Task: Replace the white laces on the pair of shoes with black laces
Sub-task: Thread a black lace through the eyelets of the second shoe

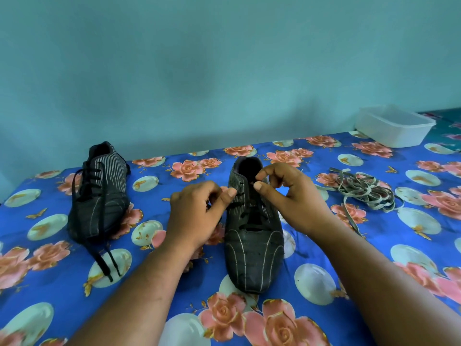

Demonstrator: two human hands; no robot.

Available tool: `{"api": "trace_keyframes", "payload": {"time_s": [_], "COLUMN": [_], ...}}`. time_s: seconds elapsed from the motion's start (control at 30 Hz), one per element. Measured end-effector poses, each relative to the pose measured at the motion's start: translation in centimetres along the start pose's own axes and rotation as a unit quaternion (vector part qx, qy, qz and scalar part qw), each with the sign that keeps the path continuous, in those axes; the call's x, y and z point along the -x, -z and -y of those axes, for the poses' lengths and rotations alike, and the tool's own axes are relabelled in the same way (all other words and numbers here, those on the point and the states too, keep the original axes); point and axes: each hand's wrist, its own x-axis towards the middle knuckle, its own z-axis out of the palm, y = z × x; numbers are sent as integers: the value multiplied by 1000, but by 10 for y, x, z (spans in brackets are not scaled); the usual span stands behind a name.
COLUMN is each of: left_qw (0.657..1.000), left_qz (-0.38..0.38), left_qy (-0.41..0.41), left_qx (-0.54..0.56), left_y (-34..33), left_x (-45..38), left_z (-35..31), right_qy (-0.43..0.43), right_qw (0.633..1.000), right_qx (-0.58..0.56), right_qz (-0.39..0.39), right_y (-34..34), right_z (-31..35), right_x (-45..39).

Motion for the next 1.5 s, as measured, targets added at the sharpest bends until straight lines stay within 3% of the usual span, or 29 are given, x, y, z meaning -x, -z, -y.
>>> {"api": "trace_keyframes", "payload": {"time_s": [0.13, 0.33, 0.57, 0.77, 1.0, 1.13, 1.27, 1.4, 1.5], "left_qw": [997, 996, 991, 977, 944, 935, 947, 949, 950], "left_qz": [39, 46, 12, 40, 40, 127, 152, 156, 158], "left_qy": [-31, -50, -23, -41, 25, 11, -26, -18, -15], "left_qx": [-65, -64, 134, 205, 327, 330, 282, 274, 270], "left_y": [0, -3, 0, 3, 4, -3, -3, -4, -5], "left_x": [2, 2, -1, 5, 4, 2, 2, 2, 3], "left_z": [-4, 0, -13, -22, -22, -18, -22, -17, -18], "right_qy": [45, 102, 84, 97, 142, 144, 51, -44, -88], "right_qw": [999, 992, 989, 989, 981, 988, 996, 953, 923], "right_qx": [13, 56, 86, 98, 131, 61, -71, -299, -376], "right_qz": [6, 53, 82, 54, 33, 4, -8, 27, 9], "right_y": [3, -3, -9, -13, -16, -13, -7, 1, 10], "right_z": [4, 6, 3, 8, 16, 21, 25, 29, 27], "right_x": [0, 2, 3, 3, 6, 6, 7, 3, -2]}}
